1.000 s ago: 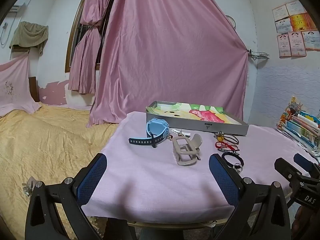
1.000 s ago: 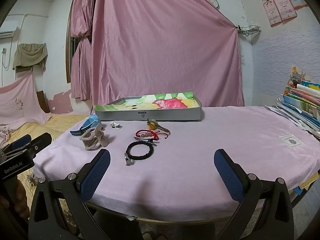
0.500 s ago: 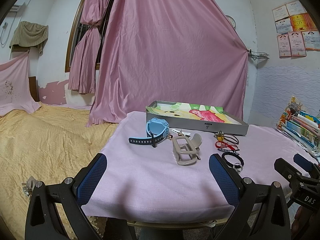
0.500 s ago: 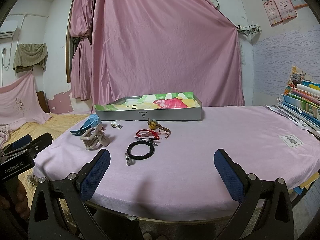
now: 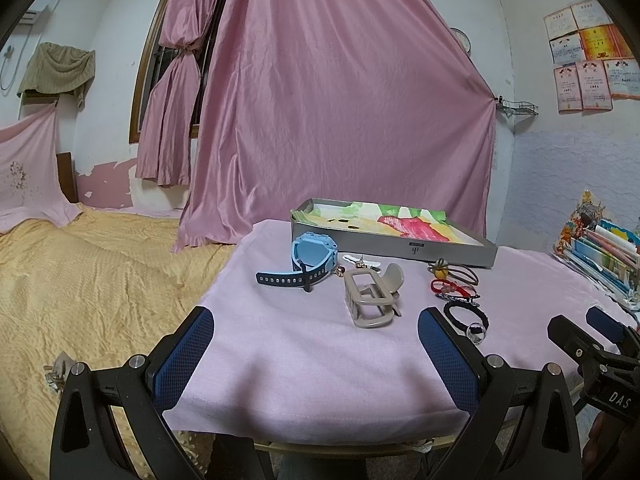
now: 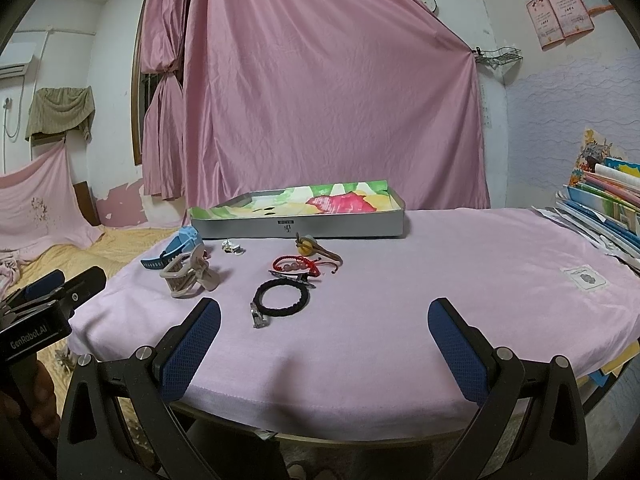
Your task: Organize jewelry
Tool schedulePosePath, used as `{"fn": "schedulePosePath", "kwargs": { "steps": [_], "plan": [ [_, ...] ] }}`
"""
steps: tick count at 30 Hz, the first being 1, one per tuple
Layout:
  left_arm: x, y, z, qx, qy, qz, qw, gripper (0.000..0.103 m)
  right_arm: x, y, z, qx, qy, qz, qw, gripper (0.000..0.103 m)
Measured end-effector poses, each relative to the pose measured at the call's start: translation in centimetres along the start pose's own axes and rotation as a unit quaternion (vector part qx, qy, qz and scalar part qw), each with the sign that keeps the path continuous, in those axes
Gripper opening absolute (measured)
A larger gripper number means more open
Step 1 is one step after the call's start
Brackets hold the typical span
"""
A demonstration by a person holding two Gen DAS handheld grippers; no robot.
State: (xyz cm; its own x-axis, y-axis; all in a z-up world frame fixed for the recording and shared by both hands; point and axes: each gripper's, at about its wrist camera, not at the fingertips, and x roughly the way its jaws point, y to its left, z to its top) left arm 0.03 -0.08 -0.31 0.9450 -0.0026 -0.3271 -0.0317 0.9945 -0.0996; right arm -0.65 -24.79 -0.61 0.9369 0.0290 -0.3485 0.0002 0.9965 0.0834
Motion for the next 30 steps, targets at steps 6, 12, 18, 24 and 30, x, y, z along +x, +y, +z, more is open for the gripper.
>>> {"fn": "schedulePosePath", "kwargs": {
  "steps": [6,12,18,24,30],
  "plan": [
    [0.17,0.0,-0.18,-0.002,0.002,0.002,1.0,0.103,0.16,-0.12,0.01,0.002,0.003,0.0,1.0,0.102],
    [0.72,0.2,-0.47,-0.003,0.004,0.002,1.0,0.103,0.27,-0.2,-0.07,0.002,0.004,0.0,1.0,0.102],
    [0.74,0.21,-0.47,-0.004,0.004,0.002,1.0,0.103,0.26,-0.21,-0.06,0.002,0.004,0.0,1.0,0.102],
    [0.74,0.23,-0.45,-0.003,0.004,0.002,1.0,0.103,0.26,-0.2,-0.05,0.002,0.004,0.0,1.0,0.102],
    [0.74,0.24,-0.44,-0.004,0.005,0.002,1.0,0.103,0.25,-0.2,-0.03,0.002,0.005,0.0,1.0,0.102]
  ]
}}
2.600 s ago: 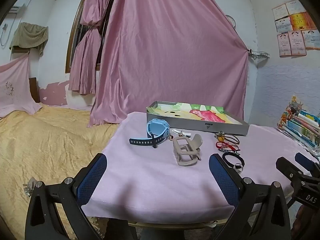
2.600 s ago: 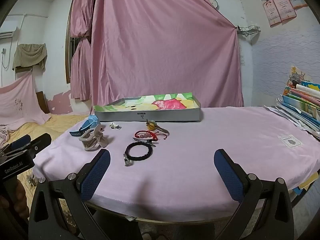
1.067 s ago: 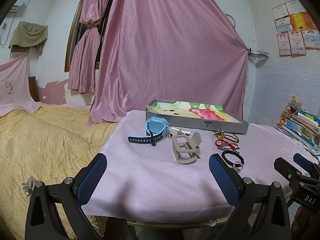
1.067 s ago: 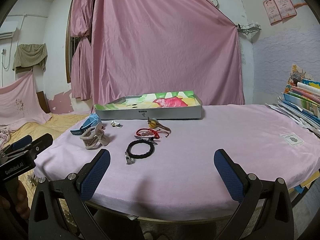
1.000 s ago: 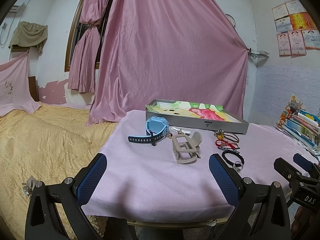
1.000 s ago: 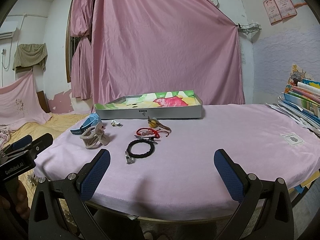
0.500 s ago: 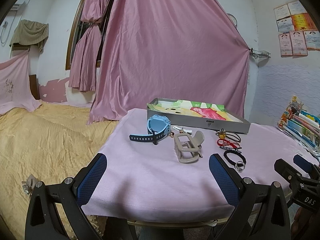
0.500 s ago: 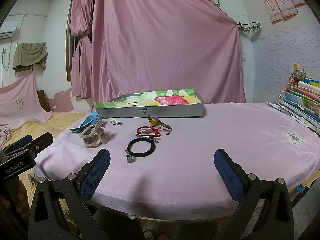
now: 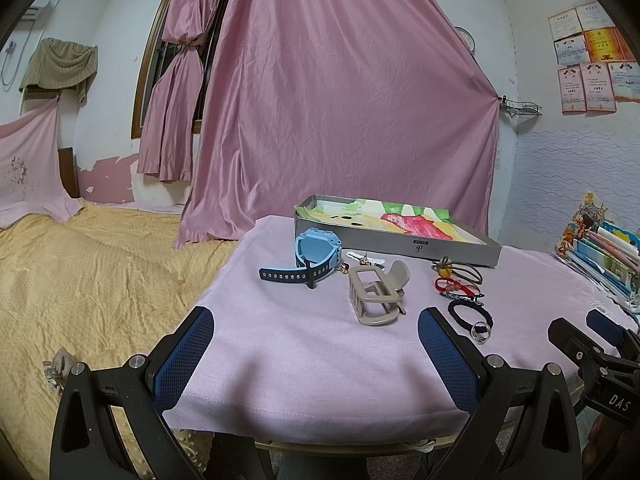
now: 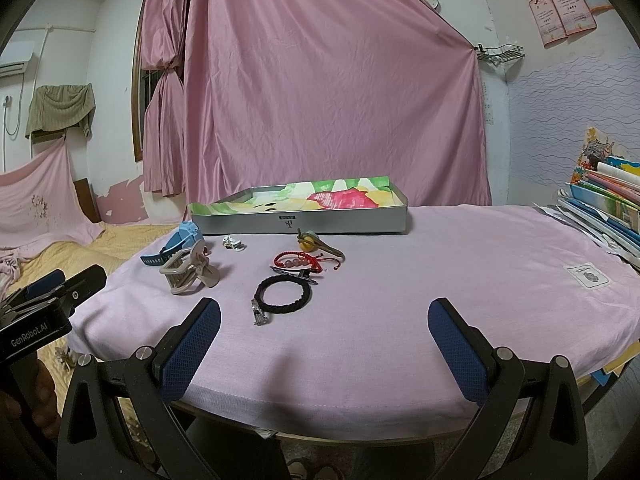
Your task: Organize jewelry
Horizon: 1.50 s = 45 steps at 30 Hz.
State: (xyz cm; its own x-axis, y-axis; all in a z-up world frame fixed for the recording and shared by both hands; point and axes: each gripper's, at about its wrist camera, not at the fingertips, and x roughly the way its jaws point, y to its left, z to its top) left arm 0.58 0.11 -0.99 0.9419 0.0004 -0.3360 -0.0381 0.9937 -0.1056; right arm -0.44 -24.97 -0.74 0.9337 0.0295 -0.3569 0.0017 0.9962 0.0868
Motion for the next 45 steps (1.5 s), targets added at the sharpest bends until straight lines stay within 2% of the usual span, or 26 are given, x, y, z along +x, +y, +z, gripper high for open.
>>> {"fn": "schedulePosePath", "kwargs": {
  "steps": [32,40,45],
  "plan": [
    [0.1,0.0,0.1,0.0,0.003,-0.001,1.0,0.103,0.2,0.0,0.0,0.0,0.002,-0.001,1.0,0.102],
    [1.3,0.3,0.8,0.0,0.012,-0.019,0.9997,0.103,0.1,-0.1,0.8,-0.016,-0.034,-0.005,0.999,0.102],
    [2.6,0.5,1.7,-0.006,0.032,-0.043,0.9985,0.103,1.1,-0.1,1.4,-0.023,-0.019,-0.005,1.0,0.102]
  ]
}}
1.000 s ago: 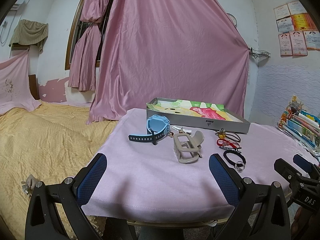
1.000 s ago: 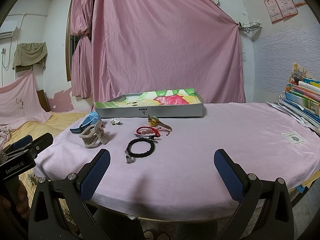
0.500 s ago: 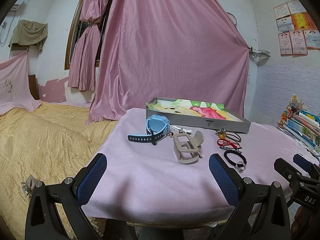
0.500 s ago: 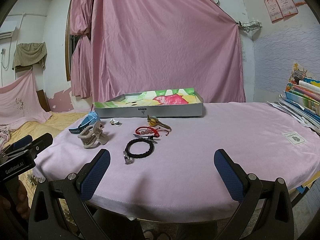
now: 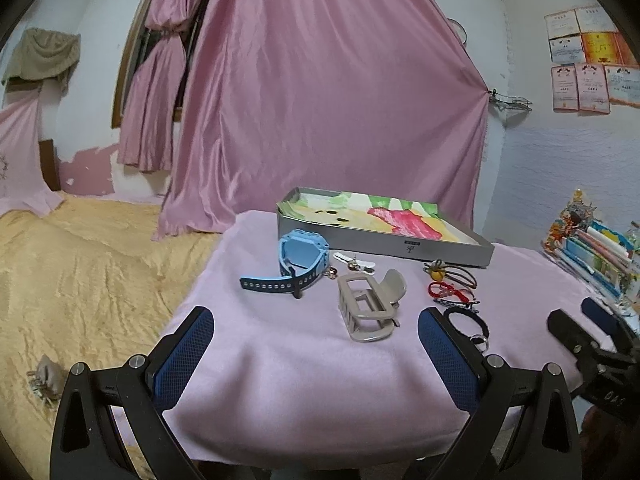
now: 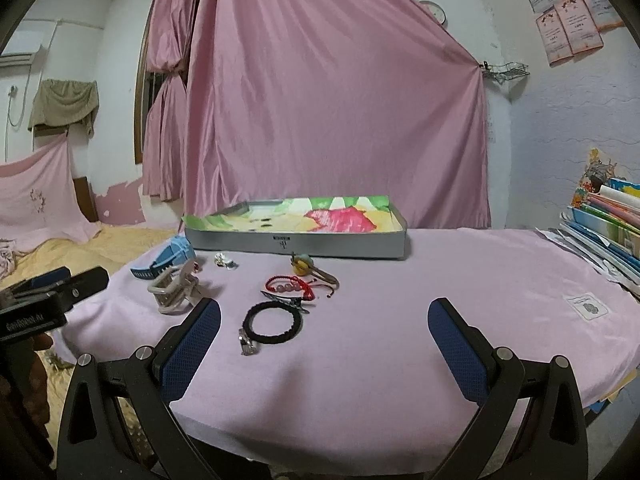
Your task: Organize jewelry
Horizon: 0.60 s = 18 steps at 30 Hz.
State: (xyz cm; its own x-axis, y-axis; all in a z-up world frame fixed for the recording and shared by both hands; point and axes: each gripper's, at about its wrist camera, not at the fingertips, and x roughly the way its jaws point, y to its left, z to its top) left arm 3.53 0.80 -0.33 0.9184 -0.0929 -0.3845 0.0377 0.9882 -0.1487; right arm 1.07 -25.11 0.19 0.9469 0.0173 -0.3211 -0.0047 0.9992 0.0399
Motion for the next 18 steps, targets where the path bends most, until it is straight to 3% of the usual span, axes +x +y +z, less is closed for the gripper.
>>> {"fn": "schedulePosePath", "kwargs": {
  "steps": [8,10,12,18],
  "plan": [
    [2.3,0.0,0.9,-0.004,0.036,-0.038,0.9986,0.102,2.1,0.2,0.1,0.008,0.042,0.046,0.998,0.101],
    [2.8,-0.2,1.1,-0.002,0.043,-0.049,0.9979,0.1,2.5,0.4,0.0,0.009,0.049,0.055,0.997,0.095],
    [3.5,-0.4,1.3,-0.002,0.054,-0.056,0.9969,0.089,3.1,0.6,0.0,0.007,0.06,0.064,0.996,0.08],
    [5.6,0.1,1.6,-0.032,0.092,-0.08,0.992,0.067,4.5,1.7,-0.4,-0.001,0.091,0.1,0.991,0.058]
  ]
}}
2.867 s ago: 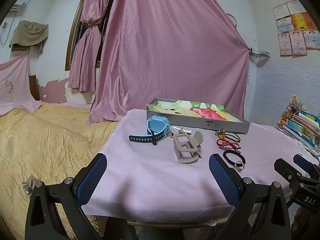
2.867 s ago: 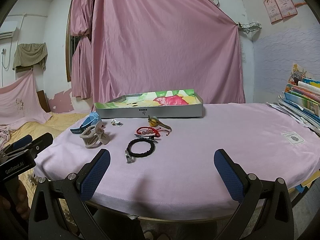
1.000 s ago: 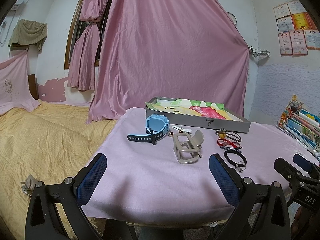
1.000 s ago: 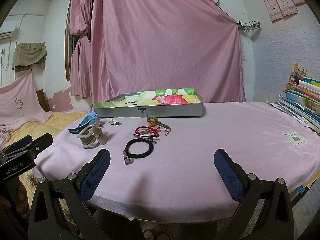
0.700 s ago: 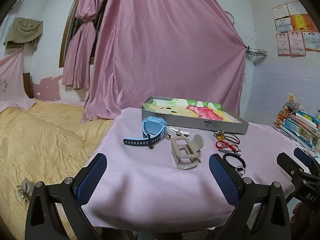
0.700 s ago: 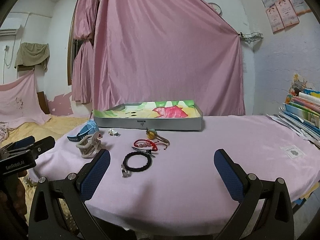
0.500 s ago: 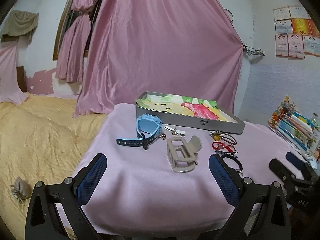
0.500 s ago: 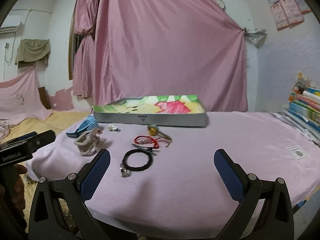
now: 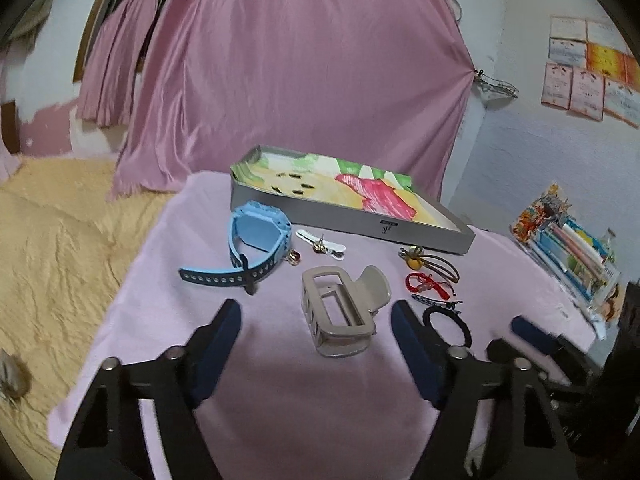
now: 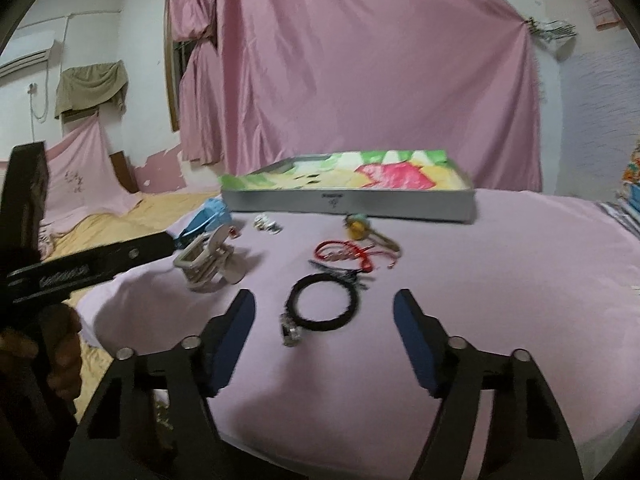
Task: Organize jewelry
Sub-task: 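Lower the left tool onto the beige claw hair clip and close it, then carry the beige claw clip into the grey tray and open the left tool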
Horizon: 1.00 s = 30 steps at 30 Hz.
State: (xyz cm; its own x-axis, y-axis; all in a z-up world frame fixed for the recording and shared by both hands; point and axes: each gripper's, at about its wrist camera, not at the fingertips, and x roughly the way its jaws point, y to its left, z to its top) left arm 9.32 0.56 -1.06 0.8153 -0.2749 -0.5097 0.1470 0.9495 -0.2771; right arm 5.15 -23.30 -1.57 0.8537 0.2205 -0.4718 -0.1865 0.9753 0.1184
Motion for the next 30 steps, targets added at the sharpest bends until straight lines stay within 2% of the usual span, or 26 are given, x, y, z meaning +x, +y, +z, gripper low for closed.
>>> {"fn": "schedulePosePath", "kwargs": {
  "steps": [4,6,8,11,16,18,21,26,30],
  "plan": [
    [1.3,0.7,0.3,-0.028,0.025,-0.015,0.9992,0.05,1.0,0.7,0.1,-0.004,0.019,0.019,1.0,0.045],
    [1.8,1.0,0.3,-0.04,0.036,-0.017,0.9984,0.036,1.4,1.0,0.1,-0.008,0.025,0.025,0.999,0.039],
    [2.2,1.1,0.4,-0.049,0.046,-0.022,0.9975,0.031,1.9,1.2,0.1,-0.01,0.032,0.027,0.999,0.038],
    [2.5,1.1,0.3,-0.056,0.053,-0.033,0.9965,0.024,2.3,1.2,0.1,-0.009,0.039,0.027,0.999,0.023],
    [2.8,0.9,0.5,-0.053,0.061,-0.04,0.9959,0.02,2.5,1.2,0.0,-0.008,0.044,0.033,0.998,0.013],
    [3.0,0.9,0.5,-0.055,0.068,-0.044,0.9952,0.019,2.7,1.3,0.0,-0.008,0.047,0.04,0.998,0.006],
    [3.1,0.8,0.5,-0.056,0.071,-0.044,0.995,0.01,2.8,1.2,0.0,-0.005,0.049,0.044,0.998,0.005],
    [3.1,0.4,0.6,-0.051,0.073,-0.038,0.9954,0.01,2.7,1.1,0.1,0.002,0.043,0.05,0.998,0.005],
    [2.5,0.0,0.6,-0.043,0.053,-0.029,0.9972,0.009,2.5,0.9,0.4,0.006,0.034,0.052,0.998,0.005]
  ]
}}
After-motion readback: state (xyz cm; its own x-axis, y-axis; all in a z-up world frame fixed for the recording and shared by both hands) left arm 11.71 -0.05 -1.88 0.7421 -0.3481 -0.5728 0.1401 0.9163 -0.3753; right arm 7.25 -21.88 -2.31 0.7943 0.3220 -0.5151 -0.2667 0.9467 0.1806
